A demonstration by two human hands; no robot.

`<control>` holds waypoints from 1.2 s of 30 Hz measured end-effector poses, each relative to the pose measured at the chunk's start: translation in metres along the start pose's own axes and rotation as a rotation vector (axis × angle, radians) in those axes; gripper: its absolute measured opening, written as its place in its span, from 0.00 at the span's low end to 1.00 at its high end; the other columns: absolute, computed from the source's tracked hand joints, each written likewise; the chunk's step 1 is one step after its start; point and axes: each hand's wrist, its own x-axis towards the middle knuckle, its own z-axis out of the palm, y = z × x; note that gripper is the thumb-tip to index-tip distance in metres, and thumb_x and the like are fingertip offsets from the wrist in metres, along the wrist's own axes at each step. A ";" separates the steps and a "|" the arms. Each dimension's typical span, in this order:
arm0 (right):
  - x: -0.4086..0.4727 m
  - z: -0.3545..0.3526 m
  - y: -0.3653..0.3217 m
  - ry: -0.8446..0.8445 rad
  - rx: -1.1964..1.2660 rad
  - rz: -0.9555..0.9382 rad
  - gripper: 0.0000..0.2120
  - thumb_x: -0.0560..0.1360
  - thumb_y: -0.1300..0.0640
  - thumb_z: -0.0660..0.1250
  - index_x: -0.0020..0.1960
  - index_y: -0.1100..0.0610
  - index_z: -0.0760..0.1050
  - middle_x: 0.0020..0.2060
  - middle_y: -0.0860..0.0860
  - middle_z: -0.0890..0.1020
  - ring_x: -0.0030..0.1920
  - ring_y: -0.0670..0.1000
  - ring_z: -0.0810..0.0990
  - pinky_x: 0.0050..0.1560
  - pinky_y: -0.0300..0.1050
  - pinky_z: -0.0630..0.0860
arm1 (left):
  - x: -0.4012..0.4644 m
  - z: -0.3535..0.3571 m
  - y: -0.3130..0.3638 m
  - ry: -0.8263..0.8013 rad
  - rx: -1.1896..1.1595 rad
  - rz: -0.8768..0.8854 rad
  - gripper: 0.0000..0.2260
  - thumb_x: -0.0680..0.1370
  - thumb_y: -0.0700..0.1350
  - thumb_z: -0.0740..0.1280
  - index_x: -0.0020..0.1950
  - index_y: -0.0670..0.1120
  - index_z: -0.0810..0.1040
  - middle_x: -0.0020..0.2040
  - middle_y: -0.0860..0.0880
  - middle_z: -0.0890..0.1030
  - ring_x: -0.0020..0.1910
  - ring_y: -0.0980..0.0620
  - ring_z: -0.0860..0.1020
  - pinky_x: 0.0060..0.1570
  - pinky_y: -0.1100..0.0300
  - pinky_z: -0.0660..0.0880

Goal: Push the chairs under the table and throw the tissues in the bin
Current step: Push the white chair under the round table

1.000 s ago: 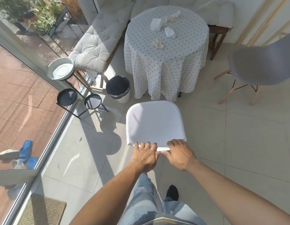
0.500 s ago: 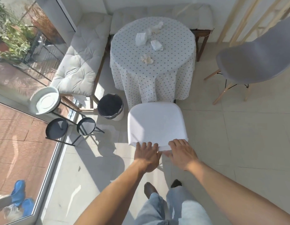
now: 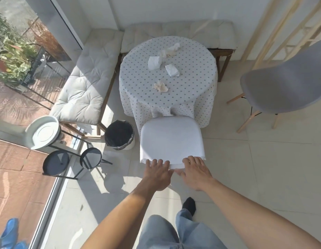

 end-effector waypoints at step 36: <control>0.175 -0.067 -0.007 -0.014 -0.010 0.206 0.32 0.82 0.33 0.45 0.71 0.56 0.65 0.65 0.55 0.72 0.68 0.58 0.67 0.78 0.59 0.52 | 0.162 -0.115 -0.108 -0.116 0.039 0.184 0.30 0.84 0.66 0.44 0.79 0.51 0.63 0.75 0.43 0.72 0.75 0.39 0.68 0.75 0.36 0.58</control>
